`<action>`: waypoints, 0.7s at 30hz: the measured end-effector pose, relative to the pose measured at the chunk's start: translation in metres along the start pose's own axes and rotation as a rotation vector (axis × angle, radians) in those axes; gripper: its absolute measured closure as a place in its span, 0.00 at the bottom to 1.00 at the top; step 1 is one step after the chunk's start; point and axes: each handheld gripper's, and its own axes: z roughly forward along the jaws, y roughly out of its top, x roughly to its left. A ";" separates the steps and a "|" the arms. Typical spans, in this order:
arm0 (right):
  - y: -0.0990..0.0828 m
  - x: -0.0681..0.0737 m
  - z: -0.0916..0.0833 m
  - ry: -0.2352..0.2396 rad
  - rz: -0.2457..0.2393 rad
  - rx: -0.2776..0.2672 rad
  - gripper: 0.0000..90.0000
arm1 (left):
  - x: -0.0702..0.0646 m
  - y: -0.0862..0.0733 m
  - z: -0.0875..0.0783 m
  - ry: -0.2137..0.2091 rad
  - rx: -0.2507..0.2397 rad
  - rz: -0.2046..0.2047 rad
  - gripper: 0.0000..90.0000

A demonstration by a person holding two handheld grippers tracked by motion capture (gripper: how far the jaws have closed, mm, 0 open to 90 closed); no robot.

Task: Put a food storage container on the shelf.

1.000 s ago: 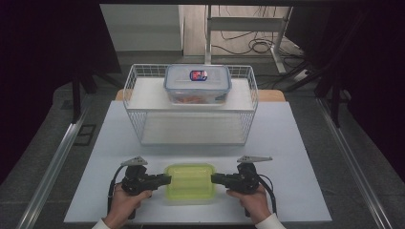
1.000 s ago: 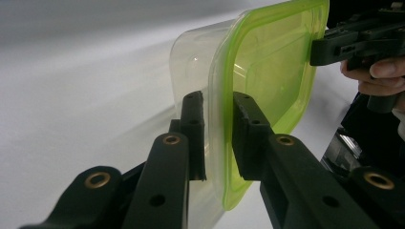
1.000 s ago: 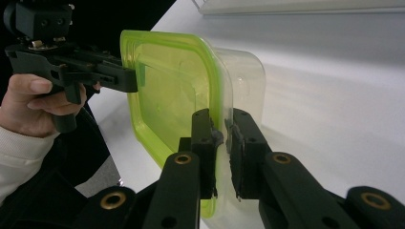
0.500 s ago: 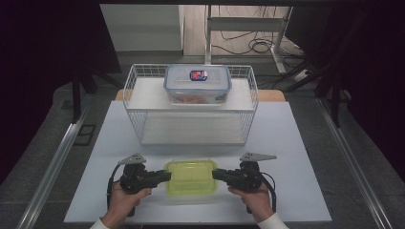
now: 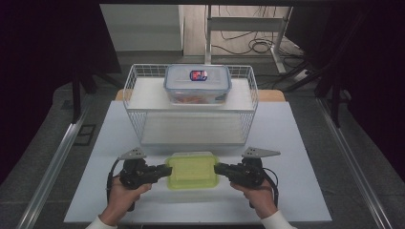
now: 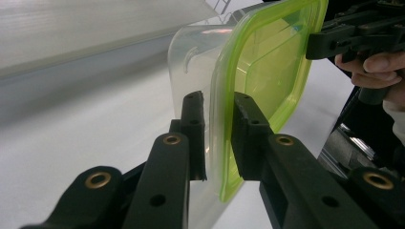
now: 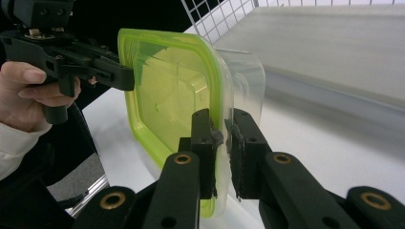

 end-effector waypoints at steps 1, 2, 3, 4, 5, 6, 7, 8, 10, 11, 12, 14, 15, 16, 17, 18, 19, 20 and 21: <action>0.002 0.000 -0.001 -0.001 -0.006 -0.004 0.89 | 0.000 0.001 0.000 0.000 0.000 0.003 0.86; 0.003 0.000 -0.001 -0.003 -0.007 -0.005 0.89 | -0.001 0.004 0.000 0.000 -0.002 0.006 0.86; 0.005 0.001 -0.002 -0.006 -0.014 -0.011 0.89 | -0.001 0.006 -0.001 0.003 -0.005 0.011 0.86; 0.007 0.001 -0.003 -0.009 -0.022 -0.018 0.89 | -0.002 0.008 -0.001 0.004 -0.008 0.014 0.86; 0.009 0.001 -0.004 -0.010 -0.023 -0.020 0.89 | -0.003 0.011 -0.002 0.004 -0.011 0.017 0.86; 0.010 0.002 -0.006 -0.010 -0.025 -0.024 0.89 | -0.003 0.012 -0.003 0.003 -0.012 0.021 0.86; 0.012 0.002 -0.006 -0.011 -0.028 -0.027 0.89 | -0.003 0.015 -0.004 0.002 -0.014 0.025 0.86; 0.014 0.002 -0.007 -0.011 -0.032 -0.032 0.89 | -0.004 0.019 -0.006 0.001 -0.020 0.030 0.86; 0.020 0.004 -0.010 -0.014 -0.042 -0.040 0.89 | -0.006 0.025 -0.009 0.004 -0.028 0.040 0.86; 0.023 0.005 -0.011 -0.014 -0.048 -0.043 0.89 | -0.007 0.029 -0.012 0.005 -0.034 0.046 0.86; 0.028 0.006 -0.012 -0.014 -0.053 -0.047 0.89 | -0.008 0.032 -0.013 0.004 -0.039 0.049 0.86; 0.035 0.008 -0.014 -0.017 -0.064 -0.053 0.89 | -0.010 0.042 -0.019 0.006 -0.052 0.062 0.86; 0.040 0.010 -0.016 -0.021 -0.074 -0.057 0.89 | -0.011 0.045 -0.020 0.007 -0.057 0.068 0.86; 0.044 0.010 -0.017 -0.022 -0.080 -0.061 0.89 | -0.013 0.050 -0.022 0.010 -0.064 0.076 0.86; 0.048 0.011 -0.018 -0.026 -0.087 -0.061 0.89 | -0.014 0.054 -0.025 0.013 -0.070 0.082 0.86; 0.053 0.012 -0.020 -0.028 -0.093 -0.066 0.89 | -0.016 0.060 -0.027 0.015 -0.077 0.090 0.86; 0.058 0.013 -0.022 -0.031 -0.101 -0.069 0.89 | -0.016 0.063 -0.028 0.014 -0.081 0.091 0.86; 0.061 0.014 -0.023 -0.032 -0.102 -0.075 0.89 | -0.017 0.068 -0.030 0.012 -0.086 0.096 0.86; 0.065 0.015 -0.025 -0.030 -0.105 -0.082 0.89 | -0.018 0.072 -0.032 0.012 -0.089 0.104 0.86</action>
